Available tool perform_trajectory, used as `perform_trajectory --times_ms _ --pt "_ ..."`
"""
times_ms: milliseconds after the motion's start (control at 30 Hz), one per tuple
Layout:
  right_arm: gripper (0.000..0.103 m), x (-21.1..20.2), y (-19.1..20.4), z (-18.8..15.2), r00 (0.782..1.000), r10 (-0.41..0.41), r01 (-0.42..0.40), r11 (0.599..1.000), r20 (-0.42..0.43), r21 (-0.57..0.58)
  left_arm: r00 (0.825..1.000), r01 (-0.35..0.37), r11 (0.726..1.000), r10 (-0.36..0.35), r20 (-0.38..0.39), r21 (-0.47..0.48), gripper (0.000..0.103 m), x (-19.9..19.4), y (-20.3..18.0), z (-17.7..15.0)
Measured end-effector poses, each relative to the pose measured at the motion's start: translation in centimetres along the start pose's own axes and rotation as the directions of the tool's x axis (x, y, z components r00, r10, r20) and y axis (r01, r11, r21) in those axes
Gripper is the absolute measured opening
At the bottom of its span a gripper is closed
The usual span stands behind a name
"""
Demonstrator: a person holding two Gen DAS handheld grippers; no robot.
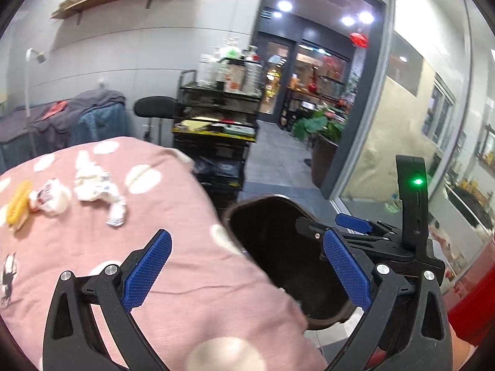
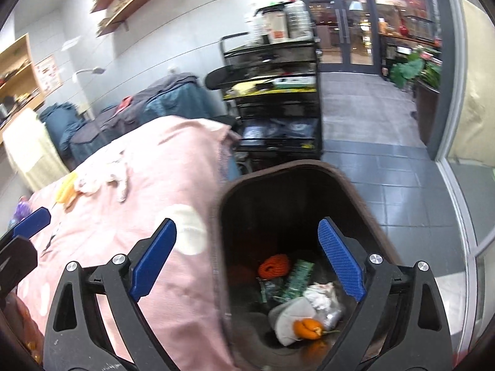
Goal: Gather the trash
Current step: 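Move both tools back over the yellow mesh net and tissues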
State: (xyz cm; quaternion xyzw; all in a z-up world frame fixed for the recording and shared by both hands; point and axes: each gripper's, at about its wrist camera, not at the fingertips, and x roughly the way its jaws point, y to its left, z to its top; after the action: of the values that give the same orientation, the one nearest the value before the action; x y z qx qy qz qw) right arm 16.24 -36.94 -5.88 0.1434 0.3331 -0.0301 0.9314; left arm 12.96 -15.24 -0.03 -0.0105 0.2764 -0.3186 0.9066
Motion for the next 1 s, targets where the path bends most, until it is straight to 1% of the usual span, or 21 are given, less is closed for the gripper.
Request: perform_trajectory --times_ms 100,167,333,400,467,567,667,700,767,833,900,1000 --pt "0.092 0.8 2.1 0.3 0.998 0.056 -0.056 0.998 -0.021 -0.024 0.999 -0.038 0.999 0.038 0.010 -0.032 0.097 -0.9 2.2 -0.2" --pt "0.092 1.4 3.6 0.5 0.996 0.085 -0.086 0.996 -0.034 -0.039 0.996 -0.083 0.996 0.084 0.014 -0.042 0.097 -1.8 3.9 -0.4" --pt "0.092 2.9 7.9 1.0 0.983 0.164 -0.171 0.981 -0.084 -0.086 0.979 -0.197 0.976 0.200 0.025 -0.088 0.097 -4.3 8.8 -1.2" --pt "0.092 3.3 9.9 1.1 0.977 0.190 -0.201 0.972 -0.098 -0.120 0.968 -0.246 0.964 0.249 0.017 -0.099 0.097 -5.2 10.8 -1.6" --pt "0.092 3.6 11.7 1.2 0.970 0.216 -0.232 0.961 -0.111 -0.151 0.950 -0.309 0.945 0.312 0.006 -0.104 0.097 -6.1 13.2 -2.1" --pt "0.092 4.4 14.7 1.5 0.957 0.253 -0.278 0.941 -0.142 -0.194 0.929 -0.369 0.921 0.370 -0.019 -0.125 0.097 -6.9 16.6 -2.9" --pt "0.093 5.4 17.1 1.7 0.950 0.266 -0.300 0.923 -0.165 -0.239 0.907 -0.421 0.895 0.418 -0.049 -0.146 0.097 -7.7 20.1 -3.5" --pt "0.093 5.9 18.0 1.7 0.947 0.268 -0.306 0.918 -0.176 -0.251 0.901 -0.433 0.888 0.429 -0.060 -0.154 0.097 -7.8 21.1 -3.6" --pt "0.093 6.9 19.3 1.8 0.942 0.272 -0.318 0.911 -0.198 -0.263 0.898 -0.441 0.880 0.433 -0.080 -0.178 0.097 -7.9 23.3 -3.6" --pt "0.093 8.2 20.4 2.0 0.938 0.268 -0.322 0.910 -0.222 -0.261 0.893 -0.451 0.871 0.444 -0.079 -0.197 0.097 -8.0 25.0 -3.3" --pt "0.093 9.6 21.3 2.4 0.932 0.267 -0.328 0.908 -0.245 -0.259 0.888 -0.459 0.867 0.451 -0.084 -0.194 0.097 -7.5 26.3 -2.9" --pt "0.093 11.5 22.4 2.9 0.937 0.227 -0.300 0.911 -0.265 -0.284 0.883 -0.469 0.867 0.458 -0.102 -0.169 0.097 -6.0 27.8 -2.0"
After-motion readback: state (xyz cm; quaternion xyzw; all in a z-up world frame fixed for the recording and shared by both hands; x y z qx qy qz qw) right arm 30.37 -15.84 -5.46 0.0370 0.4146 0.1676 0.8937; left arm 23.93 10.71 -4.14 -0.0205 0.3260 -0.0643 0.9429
